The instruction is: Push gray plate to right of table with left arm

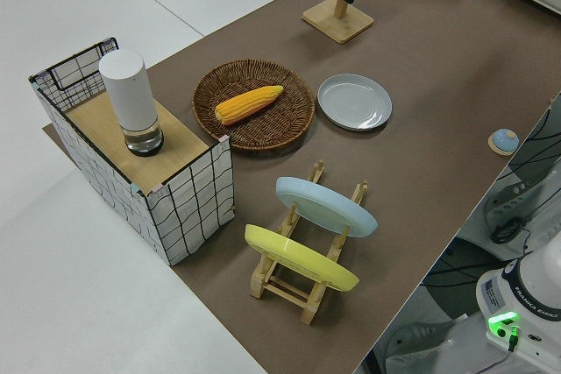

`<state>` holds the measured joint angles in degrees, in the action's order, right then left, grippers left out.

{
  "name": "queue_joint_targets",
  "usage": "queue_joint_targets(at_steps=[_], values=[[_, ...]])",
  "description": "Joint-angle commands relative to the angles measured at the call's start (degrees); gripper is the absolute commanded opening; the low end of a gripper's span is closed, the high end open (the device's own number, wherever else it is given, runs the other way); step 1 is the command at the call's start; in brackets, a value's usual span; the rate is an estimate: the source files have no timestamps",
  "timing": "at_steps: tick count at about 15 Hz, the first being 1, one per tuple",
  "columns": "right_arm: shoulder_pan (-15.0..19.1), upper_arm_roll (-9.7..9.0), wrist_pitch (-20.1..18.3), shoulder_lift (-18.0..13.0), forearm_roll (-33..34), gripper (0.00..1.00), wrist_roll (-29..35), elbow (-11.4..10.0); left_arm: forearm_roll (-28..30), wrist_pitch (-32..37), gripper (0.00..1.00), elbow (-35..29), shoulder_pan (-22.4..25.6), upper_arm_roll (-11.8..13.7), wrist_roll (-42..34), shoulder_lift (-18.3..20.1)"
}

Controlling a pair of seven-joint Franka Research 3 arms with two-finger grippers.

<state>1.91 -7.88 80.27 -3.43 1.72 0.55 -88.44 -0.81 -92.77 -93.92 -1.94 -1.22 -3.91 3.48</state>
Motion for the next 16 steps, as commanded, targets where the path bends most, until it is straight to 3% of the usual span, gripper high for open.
queue_joint_targets(at_steps=[1,8,16], values=[[1.3,-1.09,-0.8,-0.5,0.5,0.996,-0.5,0.0,-1.2,0.5,0.99,0.2,0.0,0.0,0.1,0.3],[1.3,-1.09,-0.8,-0.5,0.5,0.996,-0.5,0.0,-1.1,-1.1,0.99,-3.3,0.0,0.3,0.7,-0.1],[1.3,-1.09,-0.8,-0.5,0.5,0.996,-0.5,0.0,-0.3,-13.1,0.99,-15.8,0.3,0.4,5.9,-1.2]])
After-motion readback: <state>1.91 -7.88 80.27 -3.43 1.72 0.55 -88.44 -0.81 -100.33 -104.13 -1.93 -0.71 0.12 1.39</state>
